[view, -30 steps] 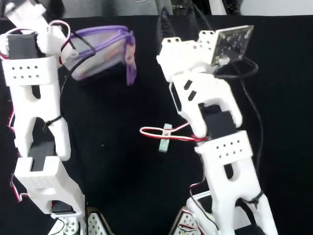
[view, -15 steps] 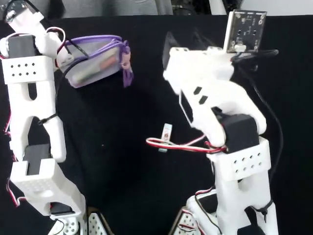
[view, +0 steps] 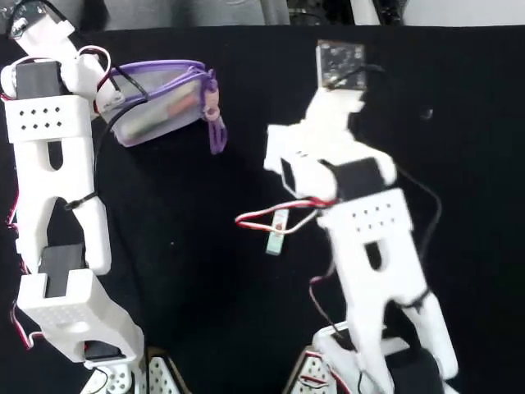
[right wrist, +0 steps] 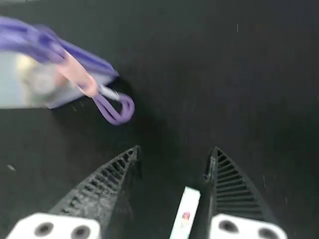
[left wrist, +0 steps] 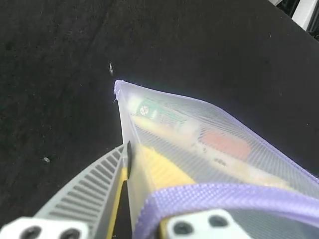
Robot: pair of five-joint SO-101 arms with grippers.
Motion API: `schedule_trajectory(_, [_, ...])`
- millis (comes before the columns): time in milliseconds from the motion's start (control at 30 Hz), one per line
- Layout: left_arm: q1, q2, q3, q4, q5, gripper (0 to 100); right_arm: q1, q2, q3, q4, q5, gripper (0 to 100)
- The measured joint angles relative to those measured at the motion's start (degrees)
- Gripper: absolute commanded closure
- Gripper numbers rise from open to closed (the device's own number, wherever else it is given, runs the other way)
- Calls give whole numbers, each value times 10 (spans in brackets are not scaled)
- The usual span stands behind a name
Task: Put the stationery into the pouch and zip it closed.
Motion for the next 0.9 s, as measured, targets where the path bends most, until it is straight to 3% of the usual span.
schedule_trajectory(133, [0, 0, 0, 0, 0, 970, 0, 33, 52, -15, 0, 786])
schedule_trajectory(400, [0, 0, 0, 0, 0, 970, -18, 122, 168, -161, -4, 786])
schedule_trajectory(900, [0, 0, 0, 0, 0, 970, -34, 252, 150, -152, -4, 786])
